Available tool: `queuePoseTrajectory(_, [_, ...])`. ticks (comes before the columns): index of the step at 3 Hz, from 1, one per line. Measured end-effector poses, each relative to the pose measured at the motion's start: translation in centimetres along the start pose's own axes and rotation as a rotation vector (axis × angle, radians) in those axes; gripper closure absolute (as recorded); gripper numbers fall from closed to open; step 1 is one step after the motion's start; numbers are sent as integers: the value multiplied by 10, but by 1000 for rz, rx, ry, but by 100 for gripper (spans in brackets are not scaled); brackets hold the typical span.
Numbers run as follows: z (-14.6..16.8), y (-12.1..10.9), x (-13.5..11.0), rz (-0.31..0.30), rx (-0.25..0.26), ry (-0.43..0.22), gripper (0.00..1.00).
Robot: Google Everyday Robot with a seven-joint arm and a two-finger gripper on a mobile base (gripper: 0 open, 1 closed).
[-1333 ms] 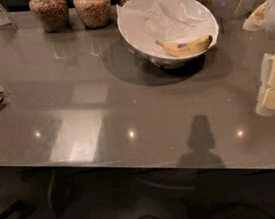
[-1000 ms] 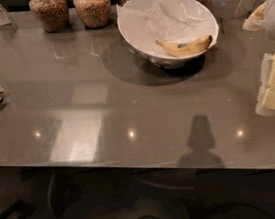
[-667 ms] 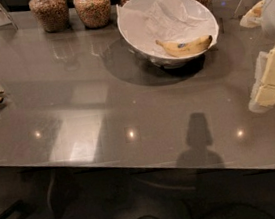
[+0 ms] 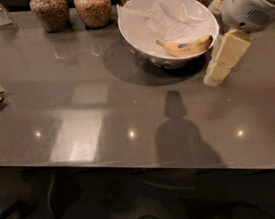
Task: Pick banana from white bowl
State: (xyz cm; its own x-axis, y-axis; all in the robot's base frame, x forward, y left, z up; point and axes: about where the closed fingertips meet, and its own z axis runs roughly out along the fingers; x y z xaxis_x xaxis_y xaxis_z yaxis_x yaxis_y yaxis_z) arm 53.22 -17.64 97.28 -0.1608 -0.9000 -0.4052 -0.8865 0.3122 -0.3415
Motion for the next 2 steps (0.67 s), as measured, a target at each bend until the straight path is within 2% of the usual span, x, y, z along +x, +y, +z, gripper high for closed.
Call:
queuePoseTrajectory(1, [25,-36,-24,23,27,-52,0])
queuePoseTrajectory(2, [41,-70,-53,50,106,-74,0])
